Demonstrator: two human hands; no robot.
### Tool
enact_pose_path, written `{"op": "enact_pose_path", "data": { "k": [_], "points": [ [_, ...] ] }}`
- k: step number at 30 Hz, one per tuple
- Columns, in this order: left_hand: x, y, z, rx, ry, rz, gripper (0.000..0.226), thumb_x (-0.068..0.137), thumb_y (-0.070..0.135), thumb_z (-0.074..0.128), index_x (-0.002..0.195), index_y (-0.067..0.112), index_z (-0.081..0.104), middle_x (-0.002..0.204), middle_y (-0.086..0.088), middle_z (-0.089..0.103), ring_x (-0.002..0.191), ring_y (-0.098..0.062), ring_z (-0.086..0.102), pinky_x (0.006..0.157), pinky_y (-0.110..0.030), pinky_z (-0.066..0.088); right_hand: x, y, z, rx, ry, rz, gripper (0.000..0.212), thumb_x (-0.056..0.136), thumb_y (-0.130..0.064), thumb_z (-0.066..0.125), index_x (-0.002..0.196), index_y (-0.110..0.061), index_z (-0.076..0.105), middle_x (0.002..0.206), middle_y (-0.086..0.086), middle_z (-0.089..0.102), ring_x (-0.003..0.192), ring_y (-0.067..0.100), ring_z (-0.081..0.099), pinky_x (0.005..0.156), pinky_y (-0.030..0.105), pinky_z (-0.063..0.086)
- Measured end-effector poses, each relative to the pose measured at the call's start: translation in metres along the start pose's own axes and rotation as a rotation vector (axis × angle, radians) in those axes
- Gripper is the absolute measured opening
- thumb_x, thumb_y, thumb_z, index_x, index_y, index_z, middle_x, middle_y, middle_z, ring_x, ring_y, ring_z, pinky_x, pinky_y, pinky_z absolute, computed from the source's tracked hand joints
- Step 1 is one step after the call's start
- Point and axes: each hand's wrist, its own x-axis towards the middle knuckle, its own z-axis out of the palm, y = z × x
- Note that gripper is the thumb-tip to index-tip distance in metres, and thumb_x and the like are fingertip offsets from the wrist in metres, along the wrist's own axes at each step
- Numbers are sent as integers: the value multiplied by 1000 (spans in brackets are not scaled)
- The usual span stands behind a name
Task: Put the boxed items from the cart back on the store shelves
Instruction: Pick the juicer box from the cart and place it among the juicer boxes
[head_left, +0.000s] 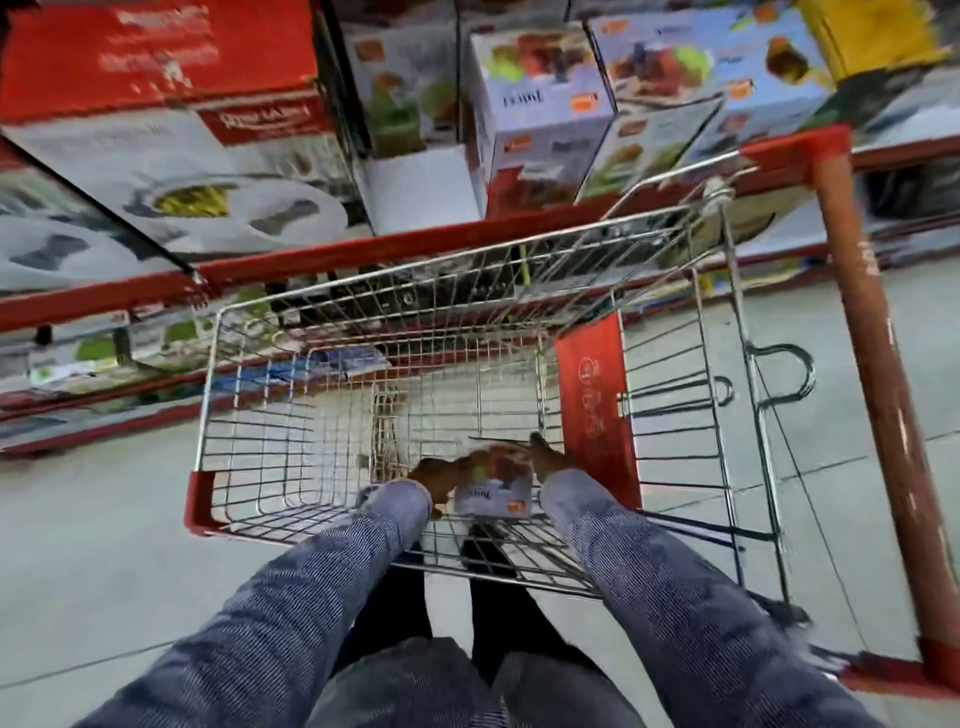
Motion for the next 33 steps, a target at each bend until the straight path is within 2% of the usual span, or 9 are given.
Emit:
{"op": "enact_pose_path", "data": {
  "k": [2, 5, 10, 13, 17, 19, 22, 26, 33],
  "points": [
    [7, -2, 7, -63, 12, -41, 71, 74, 62, 66, 115, 3, 64, 121, -18, 64, 112, -32, 63, 96, -43, 52, -5, 2, 6, 22, 2, 13, 58, 102, -37, 16, 82, -6, 60, 90, 17, 66, 67, 23, 65, 50, 22, 54],
    [6, 1, 14, -141, 24, -30, 58, 84, 48, 64, 124, 5, 62, 129, -17, 64, 117, -31, 61, 101, -42, 49, -1, 0, 8, 51, -19, 31, 68, 100, -48, 14, 119, -1, 60, 117, 22, 68, 99, 35, 66, 87, 38, 54],
    [-8, 13, 6, -269, 62, 4, 86, 56, 58, 63, 125, 7, 61, 125, -15, 64, 115, -31, 60, 102, -43, 48, 9, -8, 0, 5, 11, -84, 66, 92, -57, 32, 114, -4, 64, 100, 15, 73, 82, 26, 67, 74, 34, 55],
    [-12, 16, -9, -407, 127, 58, 62, 67, 51, 67, 114, 11, 67, 123, -12, 66, 114, -33, 61, 92, -44, 52, -64, -44, 8, -73, 33, -194, 32, 98, -36, 39, 101, -13, 60, 94, 10, 65, 71, 20, 59, 59, 21, 52],
    [-38, 25, -39, -614, 228, 143, 28, 64, 44, 69, 87, 29, 74, 116, -8, 71, 96, -29, 67, 64, -34, 51, -99, -80, 12, -329, 115, -457, 20, 82, -34, 57, 63, -25, 61, 92, 13, 68, 91, 30, 67, 74, 30, 52],
    [-72, 40, -55, -693, 322, 275, 7, 75, 29, 68, 76, 28, 75, 108, -12, 73, 91, -30, 68, 61, -32, 53, -113, -99, 16, -364, 138, -557, 11, 73, -29, 64, 71, -21, 71, 79, 6, 68, 81, 28, 70, 66, 25, 53],
    [-120, 64, -76, -709, 411, 484, 19, 80, 9, 67, 80, 28, 72, 91, -9, 72, 80, -28, 66, 62, -34, 58, -145, -125, 24, -263, 86, -679, 24, 64, -17, 71, 87, -21, 77, 81, -1, 75, 78, 20, 71, 75, 29, 59],
    [-146, 81, -112, -520, 565, 736, 38, 54, 39, 71, 91, 50, 72, 101, -5, 76, 94, -32, 71, 86, -54, 58, -194, -155, 35, -184, -24, -865, 51, 67, 13, 70, 115, -3, 66, 108, 4, 70, 94, 20, 67, 82, 31, 58],
    [-197, 109, -141, -349, 724, 902, 46, 63, 40, 72, 109, 39, 69, 111, -5, 75, 96, -24, 72, 86, -48, 59, -242, -194, 41, -213, -86, -1025, 63, 69, 18, 70, 127, -3, 56, 125, 10, 63, 109, 23, 62, 87, 36, 54]
  ]
}}
